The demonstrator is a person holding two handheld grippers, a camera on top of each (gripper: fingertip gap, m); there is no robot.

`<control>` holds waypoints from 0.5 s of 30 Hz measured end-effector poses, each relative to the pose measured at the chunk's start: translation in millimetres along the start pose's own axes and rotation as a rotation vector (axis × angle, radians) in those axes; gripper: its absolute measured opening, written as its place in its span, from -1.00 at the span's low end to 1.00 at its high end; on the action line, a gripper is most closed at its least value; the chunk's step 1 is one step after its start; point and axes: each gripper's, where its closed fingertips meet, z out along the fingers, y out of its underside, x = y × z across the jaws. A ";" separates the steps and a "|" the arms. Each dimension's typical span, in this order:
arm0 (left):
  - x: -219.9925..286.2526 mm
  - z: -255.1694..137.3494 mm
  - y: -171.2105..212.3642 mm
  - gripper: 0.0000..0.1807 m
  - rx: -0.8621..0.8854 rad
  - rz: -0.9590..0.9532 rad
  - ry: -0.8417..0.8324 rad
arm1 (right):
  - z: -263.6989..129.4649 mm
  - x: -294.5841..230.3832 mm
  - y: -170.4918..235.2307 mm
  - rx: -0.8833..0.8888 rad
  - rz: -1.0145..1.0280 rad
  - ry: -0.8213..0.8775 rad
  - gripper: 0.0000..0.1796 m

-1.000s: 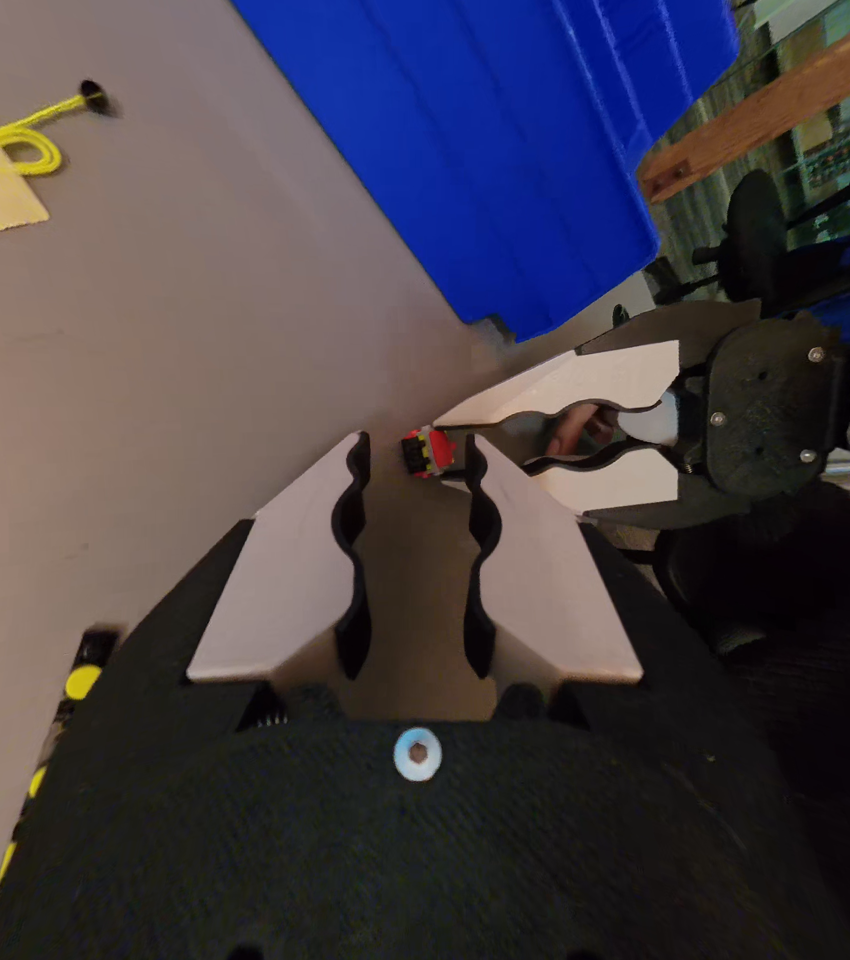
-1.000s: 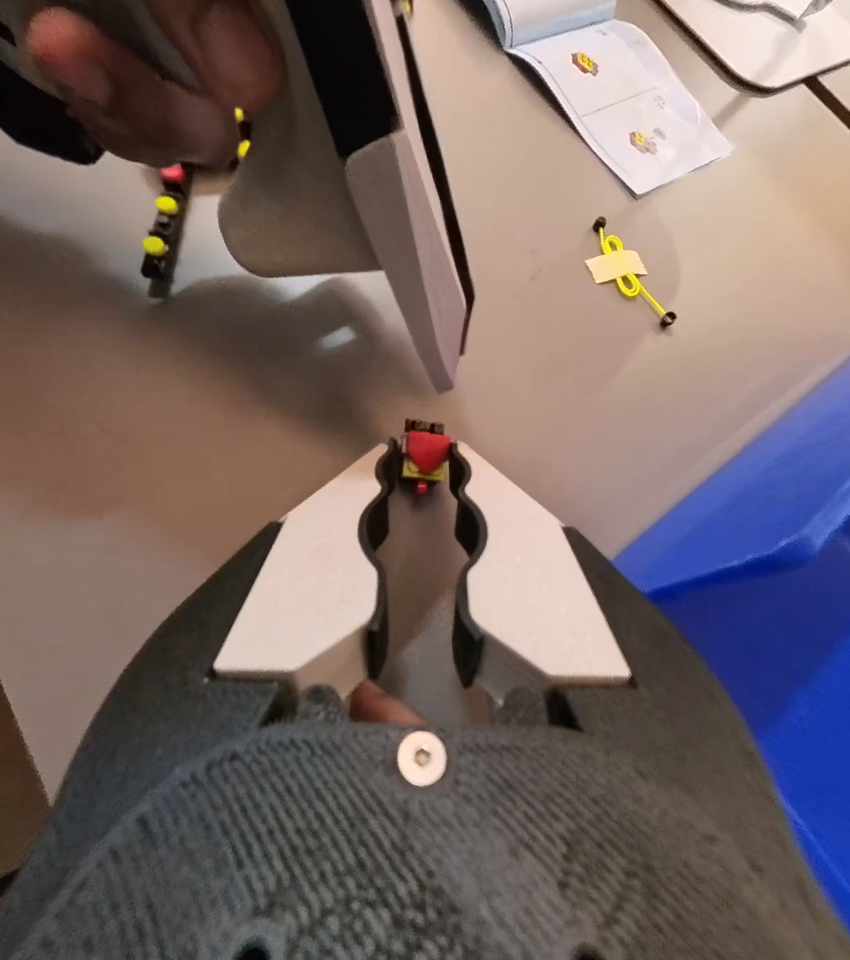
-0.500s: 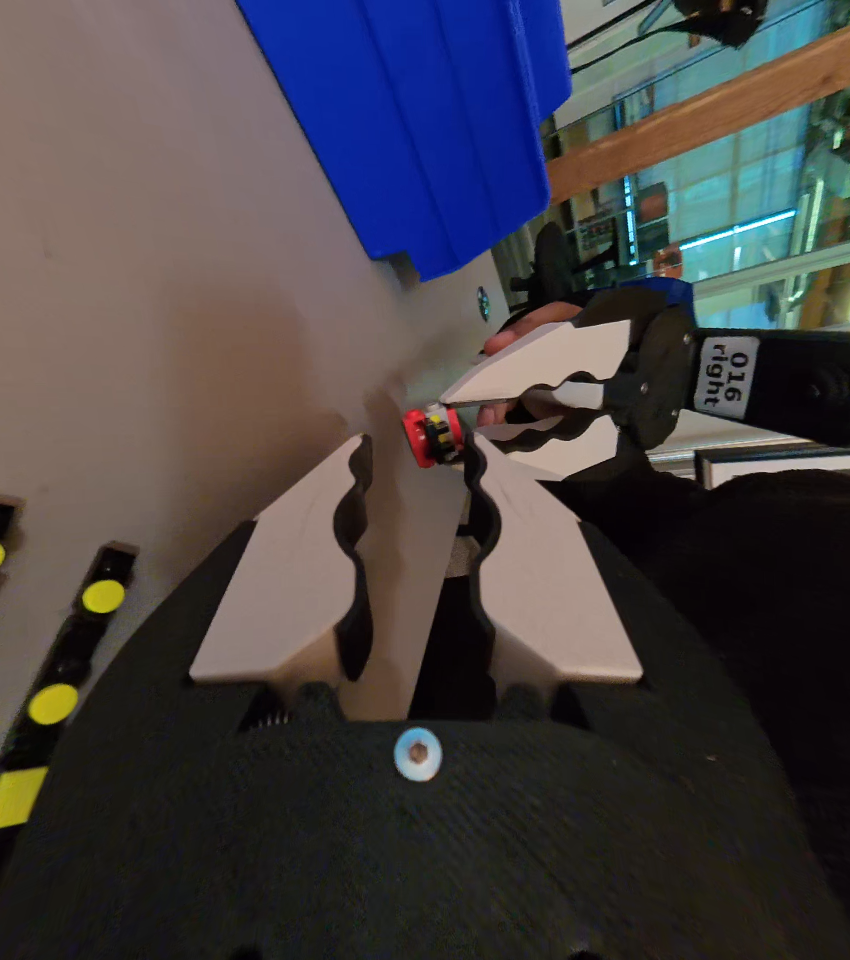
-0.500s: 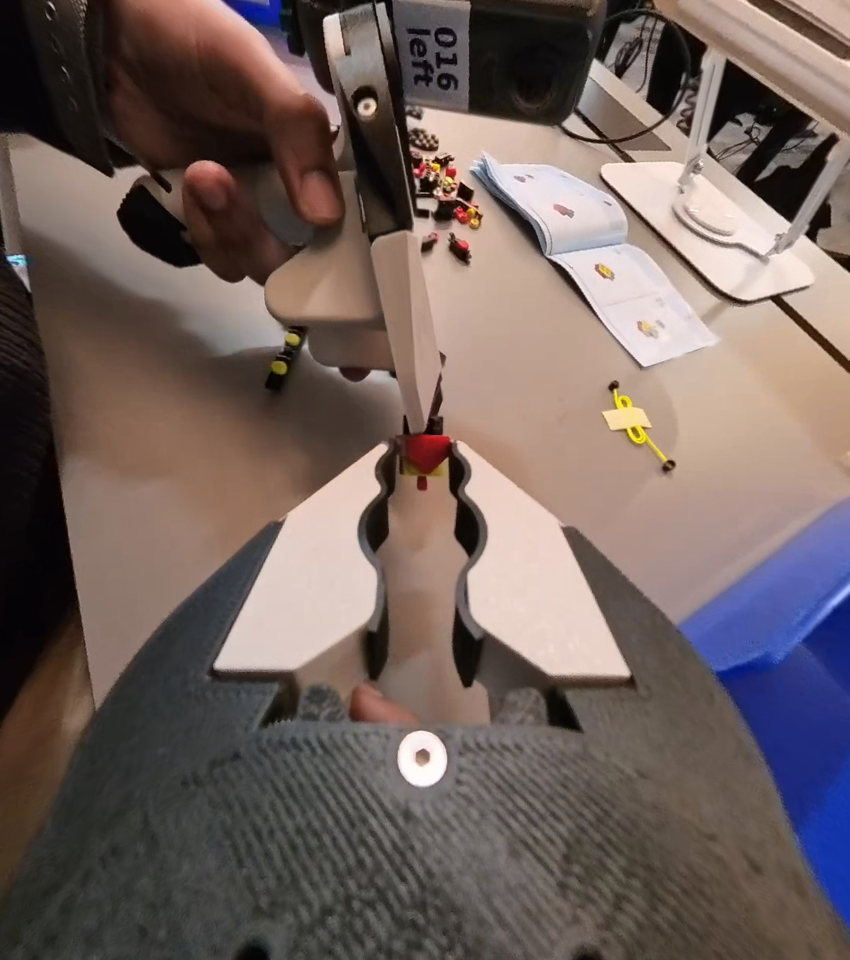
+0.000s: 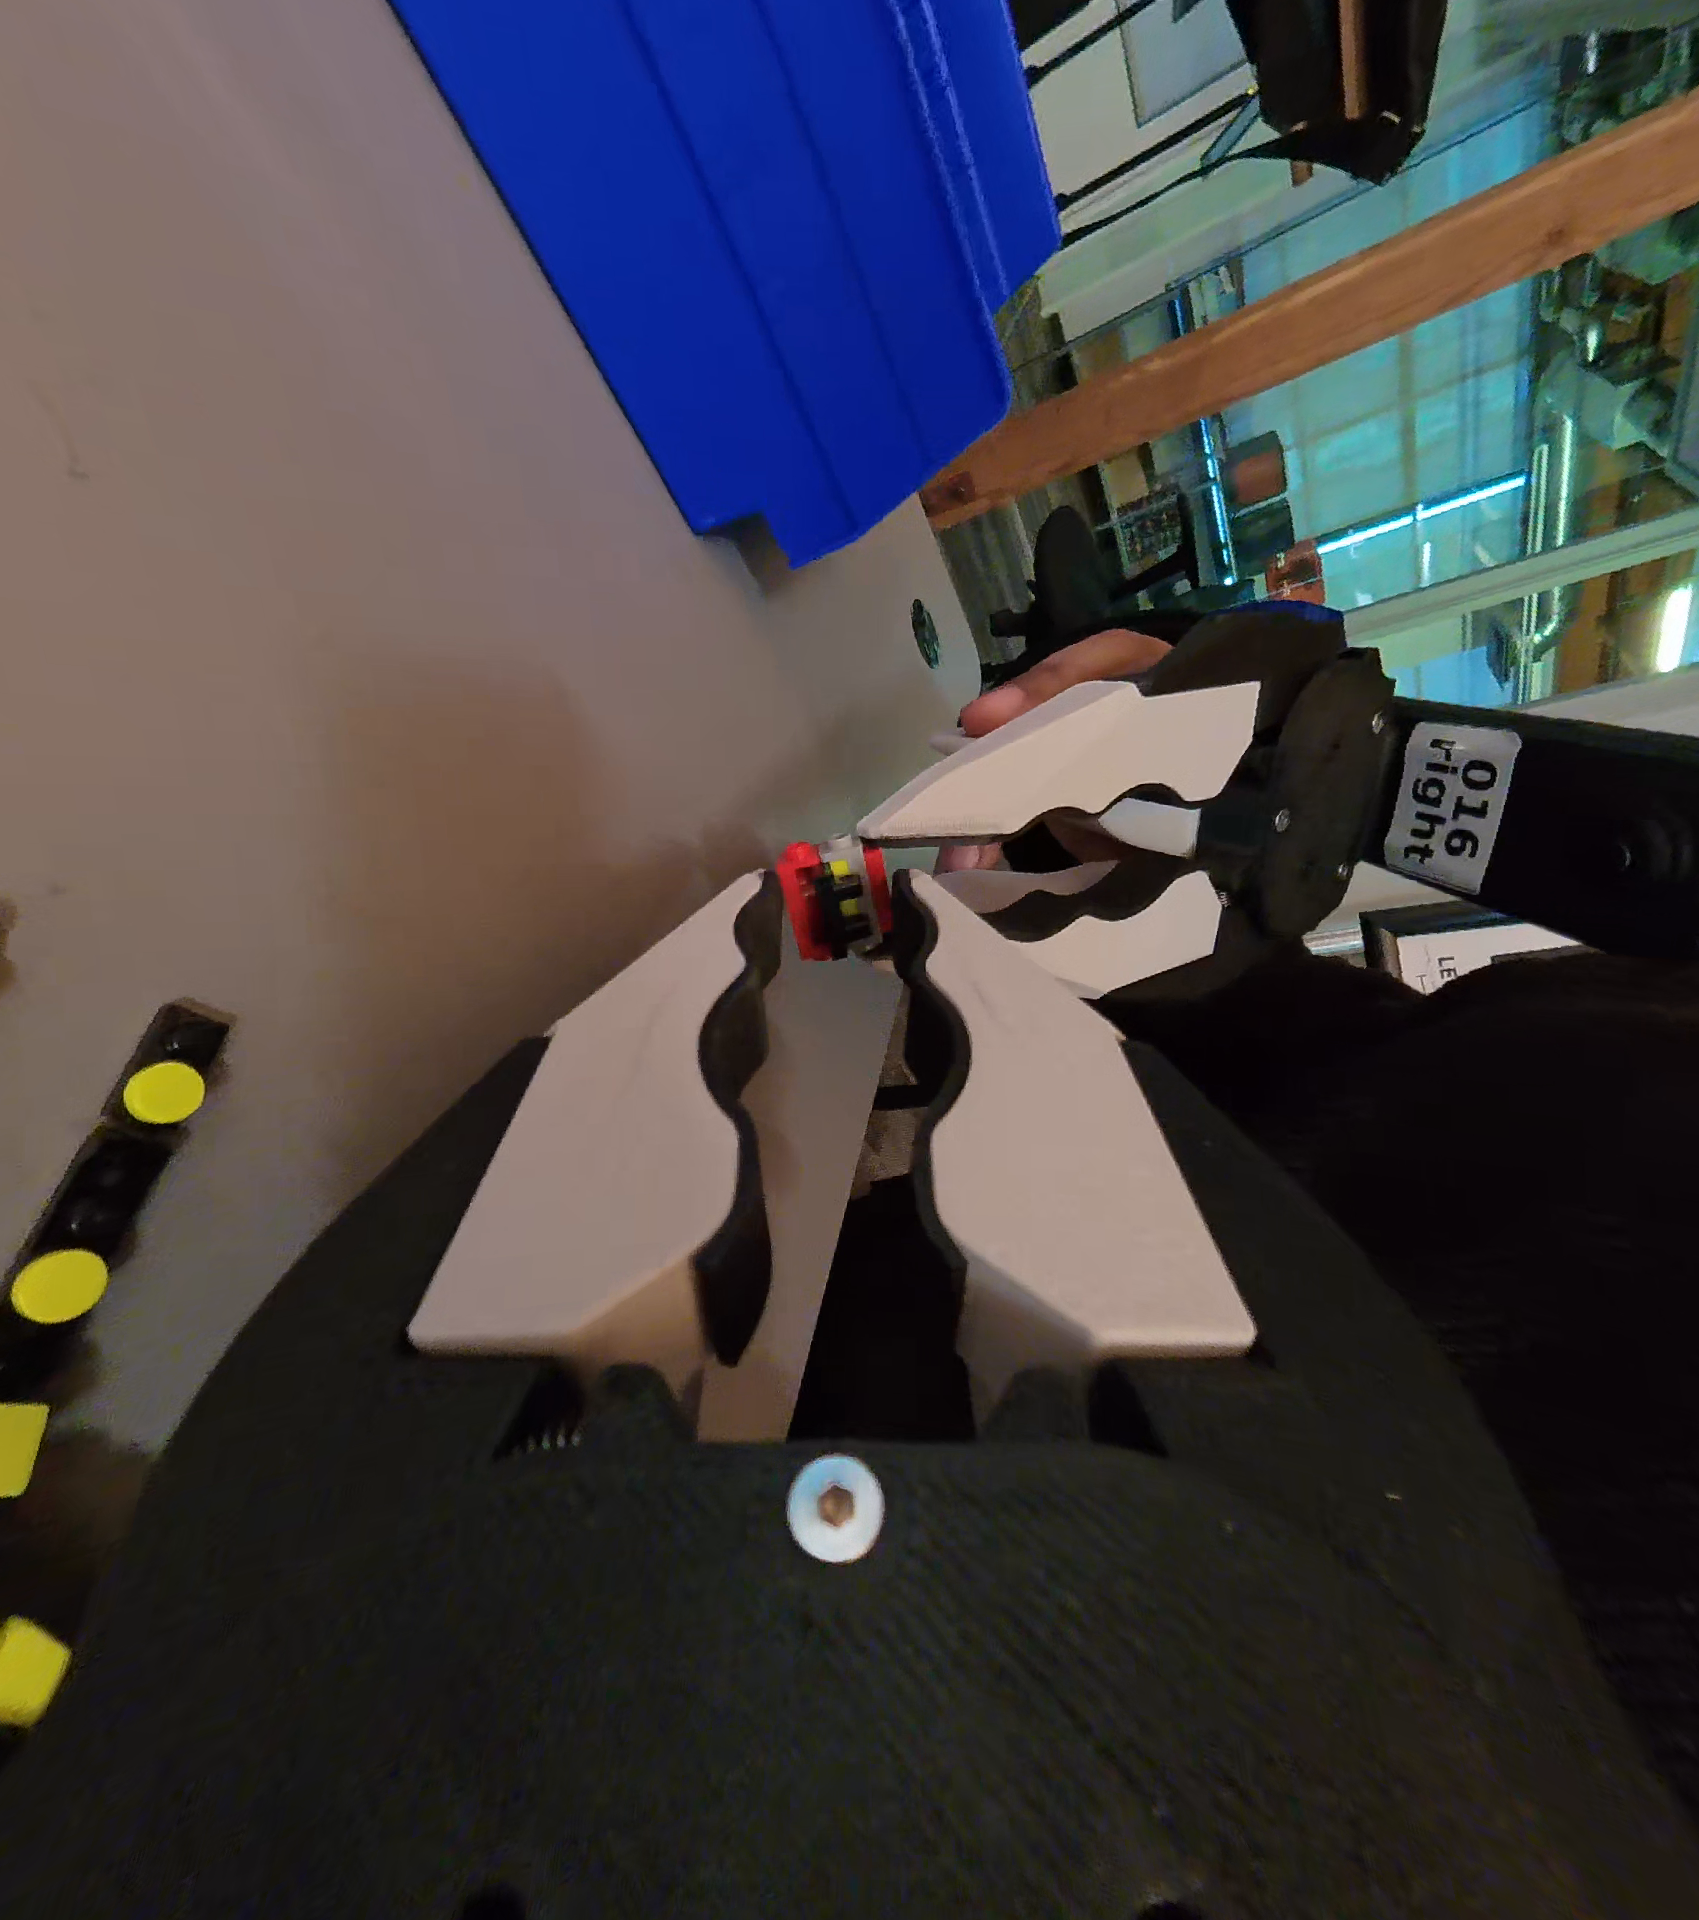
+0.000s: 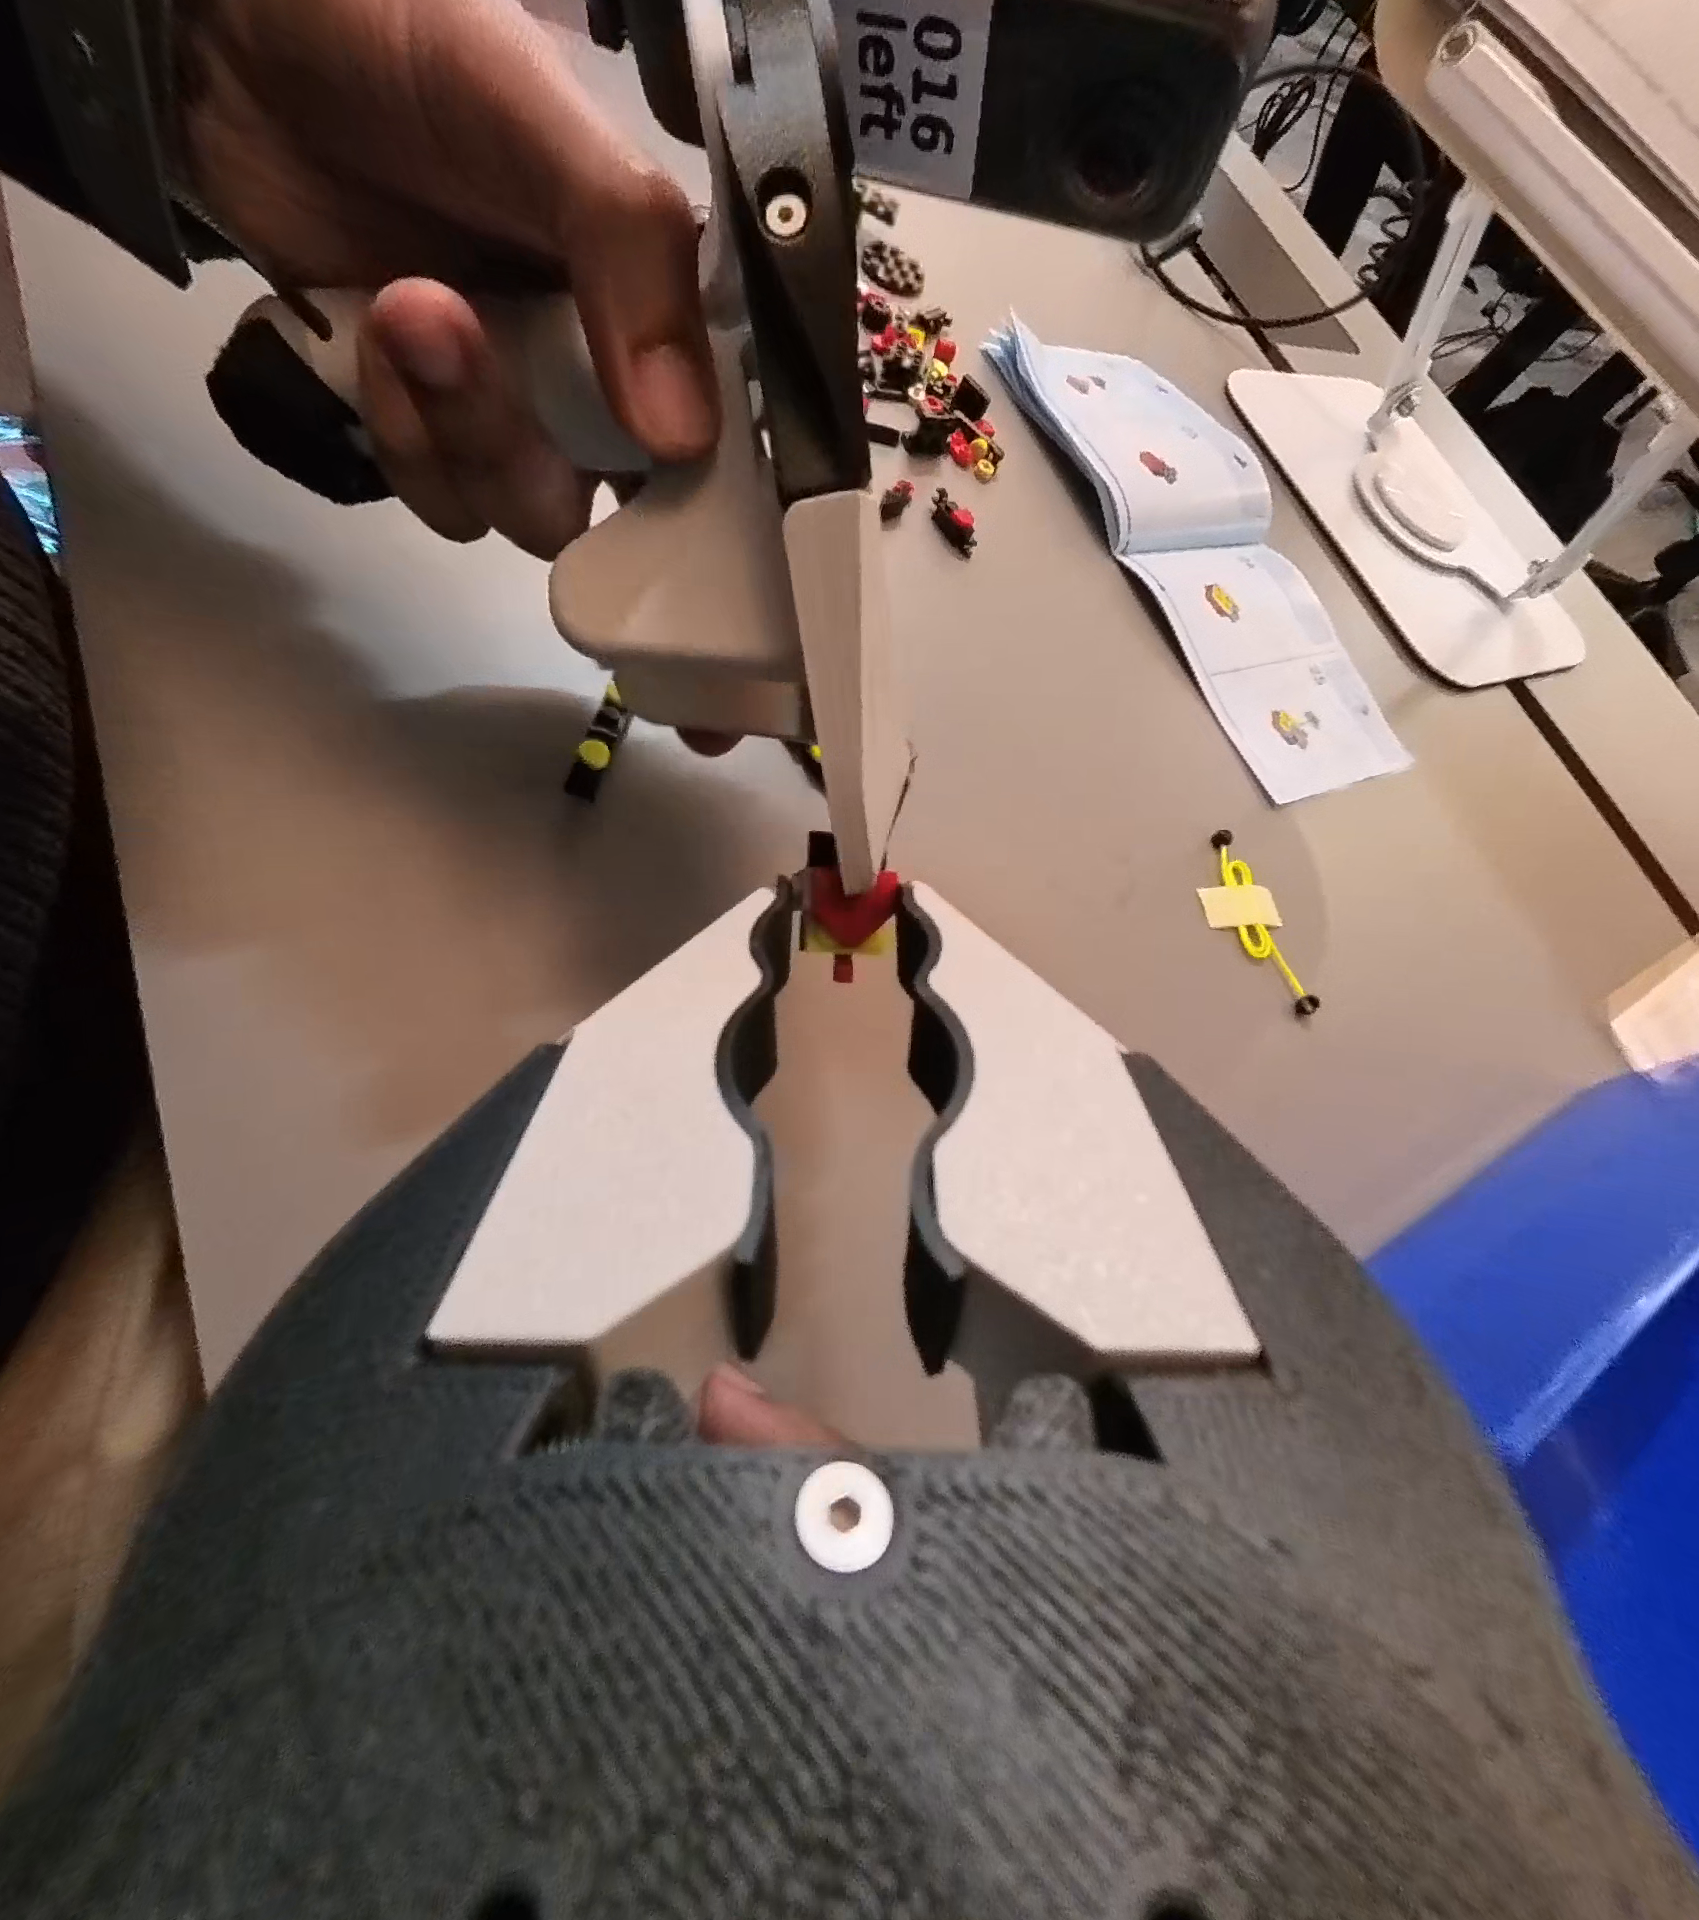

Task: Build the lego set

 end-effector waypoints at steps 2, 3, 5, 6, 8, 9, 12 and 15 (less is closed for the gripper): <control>0.3 -2.3 0.4 -0.79 0.009 0.010 0.000 | 0.8 -0.9 -1.9 -0.004 0.005 0.003 -0.80; 0.2 -3.6 0.1 -0.79 0.017 0.013 0.001 | 1.1 -0.5 -2.6 -0.006 0.013 0.008 -0.79; 2.7 -8.2 -4.8 -0.80 0.066 0.024 0.024 | 1.0 3.3 -4.1 -0.006 0.063 0.025 -0.65; 3.3 -11.2 -7.1 -0.80 0.091 0.021 0.034 | 0.0 5.0 -6.1 0.003 0.107 0.026 -0.62; 6.2 -18.0 -11.9 -0.80 0.143 0.013 0.070 | -2.9 10.0 -12.9 0.046 0.231 0.029 -0.58; 10.4 -22.6 -15.7 -0.80 0.183 0.011 0.106 | -3.9 12.5 -16.6 0.072 0.312 0.029 -0.56; 26.4 -37.6 -24.0 -0.80 0.281 -0.025 0.245 | -3.0 19.1 -21.8 0.122 0.578 0.009 -0.51; 32.0 -50.7 -28.8 -0.81 0.342 -0.051 0.319 | -3.0 16.1 -35.6 0.232 0.796 -0.096 -0.50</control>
